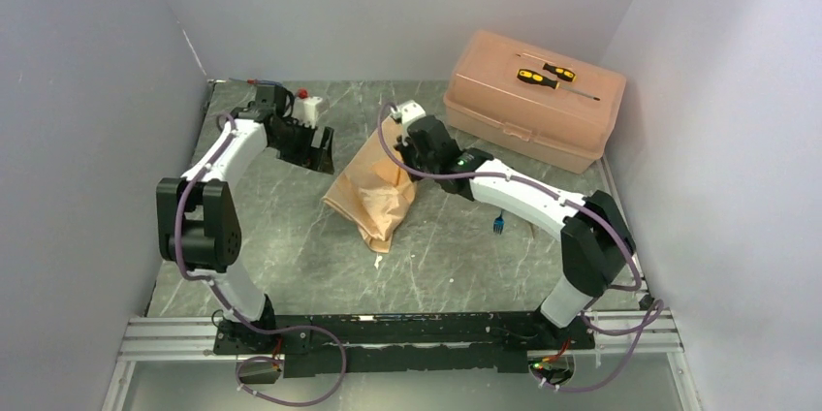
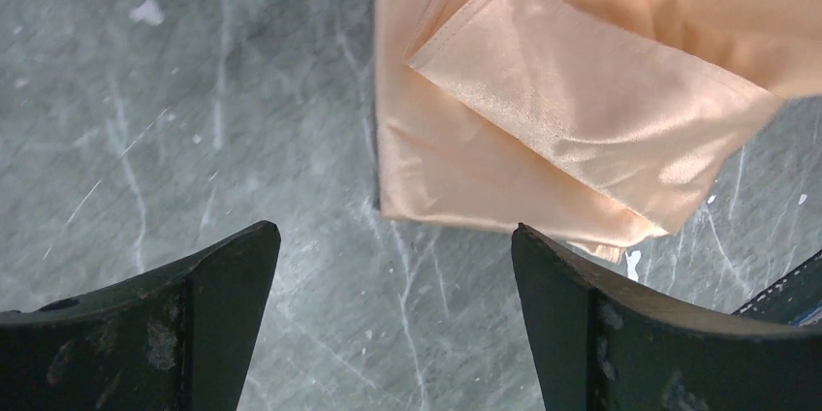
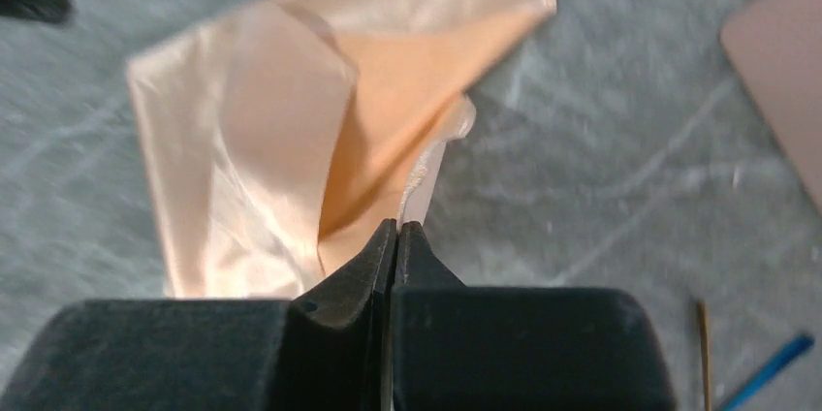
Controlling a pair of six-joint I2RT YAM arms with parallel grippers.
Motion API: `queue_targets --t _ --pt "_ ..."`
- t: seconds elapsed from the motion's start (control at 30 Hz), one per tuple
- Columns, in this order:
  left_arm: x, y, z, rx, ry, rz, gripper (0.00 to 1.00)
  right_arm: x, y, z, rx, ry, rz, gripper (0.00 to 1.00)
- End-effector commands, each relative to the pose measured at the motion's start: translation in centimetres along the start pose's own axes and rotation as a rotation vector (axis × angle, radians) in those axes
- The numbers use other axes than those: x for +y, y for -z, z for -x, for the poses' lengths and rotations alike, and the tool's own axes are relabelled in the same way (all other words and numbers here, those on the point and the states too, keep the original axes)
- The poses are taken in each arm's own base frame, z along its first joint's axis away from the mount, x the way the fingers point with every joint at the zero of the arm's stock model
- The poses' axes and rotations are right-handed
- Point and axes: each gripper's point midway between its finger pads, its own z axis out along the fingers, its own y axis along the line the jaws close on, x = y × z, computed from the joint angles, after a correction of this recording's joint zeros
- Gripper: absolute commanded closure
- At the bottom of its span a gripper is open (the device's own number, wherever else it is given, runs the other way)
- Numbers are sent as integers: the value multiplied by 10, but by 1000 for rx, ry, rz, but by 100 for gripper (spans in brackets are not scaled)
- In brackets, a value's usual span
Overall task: Fold the napkin into a case and place the utensils inside
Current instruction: Pick up the crumpled napkin from the center of the board.
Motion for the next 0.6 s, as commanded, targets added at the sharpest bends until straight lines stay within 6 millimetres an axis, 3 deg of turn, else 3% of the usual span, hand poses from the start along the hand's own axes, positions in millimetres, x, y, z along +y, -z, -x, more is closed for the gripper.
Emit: queue_targets --t 0.0,0.23,0.43,0.57 --pt "-20 -15 15 -6 -126 -52 5 -23 15 -45 58 -96 -124 100" --pt "-33 -57 23 45 -160 -106 5 -24 24 -79 112 -151 -134 100" --pt "-46 -81 35 49 -161 -158 5 -27 21 -88 126 -162 -152 100" --pt "-66 -92 32 54 -175 -242 5 -26 19 -89 128 -171 -149 100"
